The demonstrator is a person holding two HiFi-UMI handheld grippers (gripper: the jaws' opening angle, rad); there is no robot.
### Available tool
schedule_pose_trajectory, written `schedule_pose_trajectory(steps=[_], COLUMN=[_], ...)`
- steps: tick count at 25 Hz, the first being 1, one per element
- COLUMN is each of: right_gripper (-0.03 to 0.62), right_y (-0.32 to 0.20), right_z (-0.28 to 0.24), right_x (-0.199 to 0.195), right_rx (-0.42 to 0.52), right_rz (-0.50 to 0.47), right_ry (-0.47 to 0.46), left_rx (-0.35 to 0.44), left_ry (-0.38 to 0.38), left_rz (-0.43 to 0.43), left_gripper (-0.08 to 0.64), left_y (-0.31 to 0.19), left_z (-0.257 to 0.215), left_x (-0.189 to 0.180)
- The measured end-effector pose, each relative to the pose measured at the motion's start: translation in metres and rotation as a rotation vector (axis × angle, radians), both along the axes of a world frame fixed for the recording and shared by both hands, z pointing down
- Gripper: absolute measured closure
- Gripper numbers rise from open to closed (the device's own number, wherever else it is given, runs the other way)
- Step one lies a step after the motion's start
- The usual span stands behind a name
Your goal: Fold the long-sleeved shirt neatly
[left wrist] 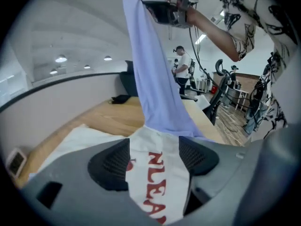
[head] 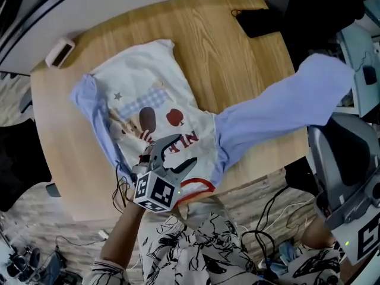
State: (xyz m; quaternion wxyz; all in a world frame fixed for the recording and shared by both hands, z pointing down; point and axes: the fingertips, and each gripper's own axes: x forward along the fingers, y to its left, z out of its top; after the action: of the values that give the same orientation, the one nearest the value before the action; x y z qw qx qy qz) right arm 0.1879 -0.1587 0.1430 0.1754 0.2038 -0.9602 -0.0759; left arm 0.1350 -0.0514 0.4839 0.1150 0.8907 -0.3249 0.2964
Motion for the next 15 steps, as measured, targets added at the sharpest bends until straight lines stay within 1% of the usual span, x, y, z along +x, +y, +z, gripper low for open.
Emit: schedule_pose_trajectory(steps=[3,5,8,10,11,13,15], right_gripper=[0.563,0.563,0.563,0.563,0.563,0.563,0.563], right_y=[0.038,0.063,0.102,0.127,0.139,0.158,0.174], right_z=[0.019,0.036,0.07,0.1,0.117,0.154,0.19], right_x=[-0.043,-0.072,-0.111,-0.13,-0.139,-0.153,-0.165], right_rx=[-0.028,-0.053,-0.07,-0.082,-0.096,-0.122,-0.129], right_rz=[-0.125,-0.206,-0.322,-0.373,-0.388,-0.399,-0.407], right_ry=[0.011,0.014,0.027,0.048,0.062,0.101,0.147], left_rx=[0.118,0.186,0.242,0.267,0.289,0.372,0.477], left_ry=[0.01,-0.002,-0.034,-0.042,-0.023,0.042,0.086], left_rz=[-0.12,-0.167,-0.235,-0.317,-0.378,-0.492,-0.542], left_gripper=[0.224,0.224,0.221,0.219,0.219,0.219,0.221], left_y=[0.004,0.008,0.027,0.043,0.051,0.063,0.075], left_z=[-0.049,-0.078,-0.105,-0.116,-0.123,-0.14,-0.158], left_x=[-0.057,-0.095,-0.149,-0.185,-0.201,-0.228,-0.244])
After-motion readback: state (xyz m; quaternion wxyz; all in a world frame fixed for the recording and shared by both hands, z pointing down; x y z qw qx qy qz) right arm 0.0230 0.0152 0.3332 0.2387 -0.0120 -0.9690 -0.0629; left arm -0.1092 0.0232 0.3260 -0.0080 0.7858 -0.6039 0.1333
